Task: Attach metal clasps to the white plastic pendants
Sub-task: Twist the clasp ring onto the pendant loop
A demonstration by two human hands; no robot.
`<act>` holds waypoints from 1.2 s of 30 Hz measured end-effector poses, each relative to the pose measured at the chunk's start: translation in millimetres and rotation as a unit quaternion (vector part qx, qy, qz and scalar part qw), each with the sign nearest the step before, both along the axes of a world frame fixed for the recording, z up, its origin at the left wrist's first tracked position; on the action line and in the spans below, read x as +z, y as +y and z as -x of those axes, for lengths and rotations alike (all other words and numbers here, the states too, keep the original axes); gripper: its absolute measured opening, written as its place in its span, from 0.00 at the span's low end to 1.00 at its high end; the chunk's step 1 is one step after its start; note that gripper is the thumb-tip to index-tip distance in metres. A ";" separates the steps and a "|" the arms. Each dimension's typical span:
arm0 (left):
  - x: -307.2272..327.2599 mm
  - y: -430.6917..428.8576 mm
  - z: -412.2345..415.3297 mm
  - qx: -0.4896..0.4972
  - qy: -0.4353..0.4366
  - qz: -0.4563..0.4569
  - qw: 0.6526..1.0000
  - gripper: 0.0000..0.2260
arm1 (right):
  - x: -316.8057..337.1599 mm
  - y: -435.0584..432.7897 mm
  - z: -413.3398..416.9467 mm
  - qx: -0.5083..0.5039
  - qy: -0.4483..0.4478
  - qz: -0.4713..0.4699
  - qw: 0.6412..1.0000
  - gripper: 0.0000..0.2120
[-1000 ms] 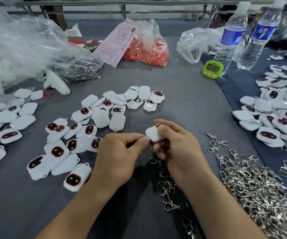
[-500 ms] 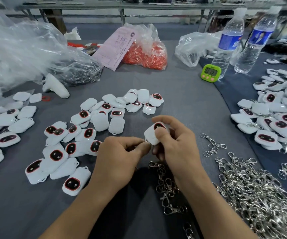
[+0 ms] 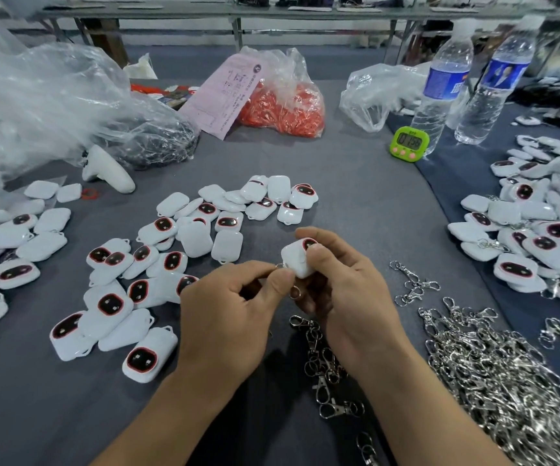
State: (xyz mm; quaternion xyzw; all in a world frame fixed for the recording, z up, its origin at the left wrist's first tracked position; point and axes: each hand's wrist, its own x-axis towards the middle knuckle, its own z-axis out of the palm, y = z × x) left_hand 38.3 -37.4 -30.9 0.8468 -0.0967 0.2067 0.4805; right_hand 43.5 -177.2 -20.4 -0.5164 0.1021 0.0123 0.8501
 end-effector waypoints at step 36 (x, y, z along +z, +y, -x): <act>-4.1 13.8 -5.1 0.022 -0.068 -0.338 0.939 0.09 | -7.9 9.5 14.3 -0.025 -0.116 0.417 0.901 0.08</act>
